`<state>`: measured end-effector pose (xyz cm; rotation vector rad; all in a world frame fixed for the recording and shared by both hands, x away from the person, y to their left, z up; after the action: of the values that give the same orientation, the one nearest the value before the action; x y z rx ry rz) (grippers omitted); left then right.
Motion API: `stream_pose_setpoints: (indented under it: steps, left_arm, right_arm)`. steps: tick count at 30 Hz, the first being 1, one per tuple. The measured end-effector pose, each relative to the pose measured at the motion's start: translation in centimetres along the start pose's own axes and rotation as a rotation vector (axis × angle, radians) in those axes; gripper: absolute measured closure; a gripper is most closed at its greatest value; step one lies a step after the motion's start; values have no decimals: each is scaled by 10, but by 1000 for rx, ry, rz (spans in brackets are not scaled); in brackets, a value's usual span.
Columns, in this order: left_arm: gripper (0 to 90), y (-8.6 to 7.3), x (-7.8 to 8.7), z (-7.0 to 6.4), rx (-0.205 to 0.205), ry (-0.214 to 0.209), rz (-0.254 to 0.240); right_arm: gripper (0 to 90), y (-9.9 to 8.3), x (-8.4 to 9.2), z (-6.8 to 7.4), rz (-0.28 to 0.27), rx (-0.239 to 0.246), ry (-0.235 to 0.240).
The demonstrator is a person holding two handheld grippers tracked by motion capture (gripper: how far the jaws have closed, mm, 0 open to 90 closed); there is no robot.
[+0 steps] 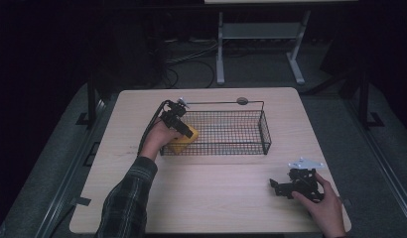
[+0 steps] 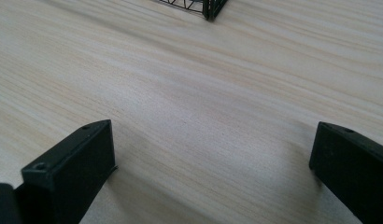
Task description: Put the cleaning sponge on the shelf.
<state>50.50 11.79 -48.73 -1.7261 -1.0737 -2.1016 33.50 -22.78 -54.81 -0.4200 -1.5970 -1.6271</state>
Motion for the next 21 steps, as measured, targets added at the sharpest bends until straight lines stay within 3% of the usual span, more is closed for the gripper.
stream_pose_setpoints:
  steps: [8, 21]
  left_arm:
    - [174, 5, 14, -2, -3, -13, -47]
    - [174, 3, 38, -3, -14, 2, -105]
  right_arm:
    - [0, 0, 0, 0, 0, 1, 0]
    - [0, 0, 0, 0, 0, 0, 0]
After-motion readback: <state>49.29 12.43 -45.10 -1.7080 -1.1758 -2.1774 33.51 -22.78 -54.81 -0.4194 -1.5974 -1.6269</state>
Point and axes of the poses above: each handheld gripper's, and its own axes: x roughly backward along the jaws, y roughly out of its top, z roughly to its left, the point moved 9 cm from there along -x, roughly forward along the jaws, and after that the axes turned 10 degrees about -x, right-handed, at the moved point
